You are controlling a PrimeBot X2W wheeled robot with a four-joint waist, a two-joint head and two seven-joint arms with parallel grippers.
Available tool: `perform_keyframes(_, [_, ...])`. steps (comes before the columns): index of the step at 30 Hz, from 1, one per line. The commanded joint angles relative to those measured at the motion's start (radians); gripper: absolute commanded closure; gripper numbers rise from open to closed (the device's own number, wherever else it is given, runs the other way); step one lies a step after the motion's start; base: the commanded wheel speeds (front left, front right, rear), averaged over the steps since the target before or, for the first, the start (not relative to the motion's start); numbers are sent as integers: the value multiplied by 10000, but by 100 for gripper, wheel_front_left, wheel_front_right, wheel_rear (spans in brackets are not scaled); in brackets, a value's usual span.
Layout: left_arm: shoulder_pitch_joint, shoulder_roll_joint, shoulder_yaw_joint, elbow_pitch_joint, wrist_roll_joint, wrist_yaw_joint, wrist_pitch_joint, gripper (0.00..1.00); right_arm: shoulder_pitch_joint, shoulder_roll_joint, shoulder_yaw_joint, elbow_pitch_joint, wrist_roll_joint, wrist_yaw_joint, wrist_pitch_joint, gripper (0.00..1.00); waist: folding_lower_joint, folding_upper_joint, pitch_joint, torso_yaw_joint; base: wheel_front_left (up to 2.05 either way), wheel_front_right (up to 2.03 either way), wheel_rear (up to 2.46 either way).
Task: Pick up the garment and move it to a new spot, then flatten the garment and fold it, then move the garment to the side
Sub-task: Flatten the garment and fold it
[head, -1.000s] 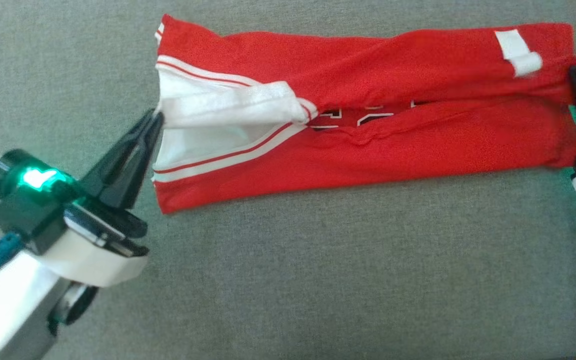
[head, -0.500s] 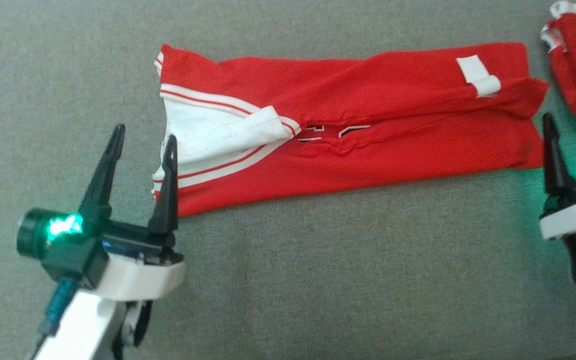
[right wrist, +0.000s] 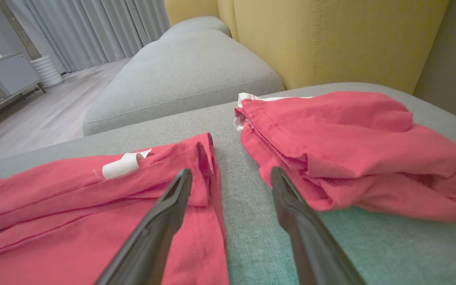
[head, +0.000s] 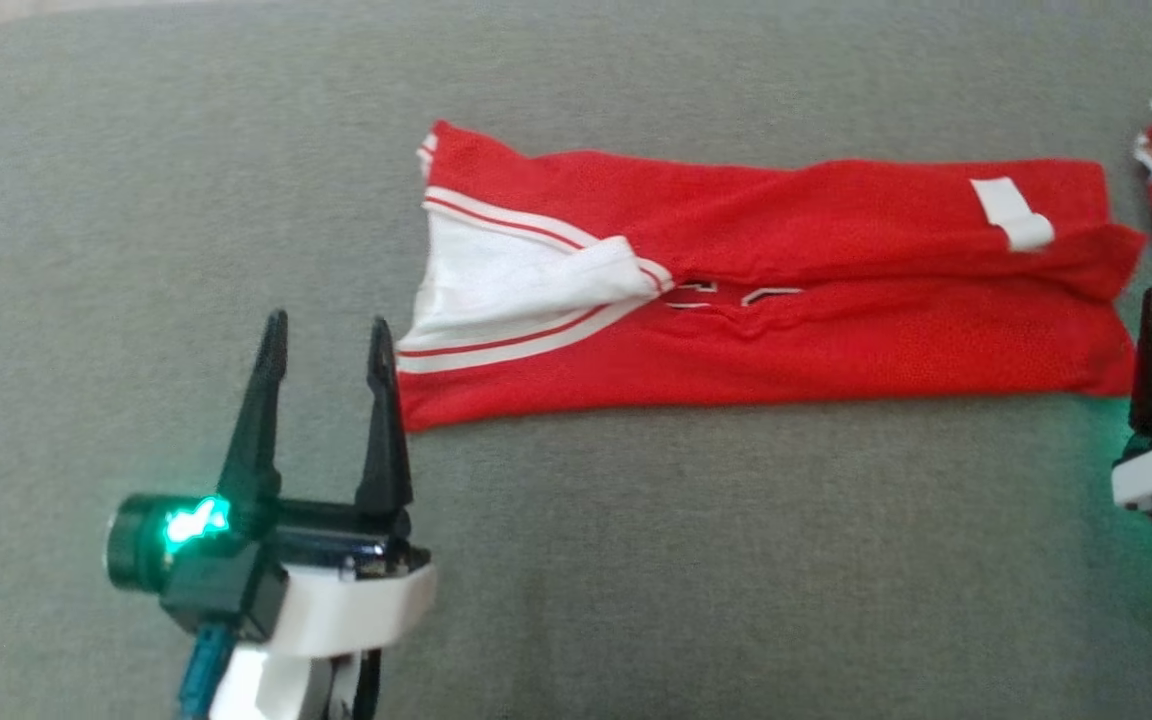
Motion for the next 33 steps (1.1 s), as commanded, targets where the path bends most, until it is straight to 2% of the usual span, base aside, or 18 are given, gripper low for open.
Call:
perform_keyframes(1, [53,-106,439,-304,139,-129,-49,0,-384,-121,29,-78,-69,-7,58,0,1,-1,-104,316,0,0,0])
perform_keyframes(8, [259,-600,652,-219,594,-687,-49,0,-1192,-215,-272,1296,-85,-7,736,0,1,-1,19,839,0,0,0])
perform_keyframes(14, [223,-770,944,-208,798,-928,-49,0,-1680,-13,-124,2552,-213,-7,1481,0,1,-1,189,898,0,0,0])
perform_keyframes(15, [235,-789,1009,-211,812,-948,-49,0,-1736,65,-90,2667,-192,-7,1554,10,1,-1,212,859,0,0,0])
perform_keyframes(16, [235,-789,1009,-211,812,-948,-49,0,-1736,65,-90,2667,-192,-7,1554,10,1,-1,212,859,0,0,0])
perform_keyframes(17, [252,-806,1069,-207,825,-969,-49,0,-1784,129,-6,2732,-211,-7,1591,59,1,-1,239,806,0,0,0])
perform_keyframes(18, [268,-835,1161,-198,848,-1033,-49,0,-1859,285,196,2717,-179,-7,1584,100,1,-1,273,676,0,0,0])
perform_keyframes(26, [228,-903,1394,-177,984,-1247,-49,0,-1989,361,633,2344,227,-7,960,100,1,-1,400,42,0,0,0])
perform_keyframes(33, [226,-921,1613,-157,1124,-1435,-49,0,-2216,-273,544,1716,483,-7,745,100,1,-1,457,-453,0,0,0])
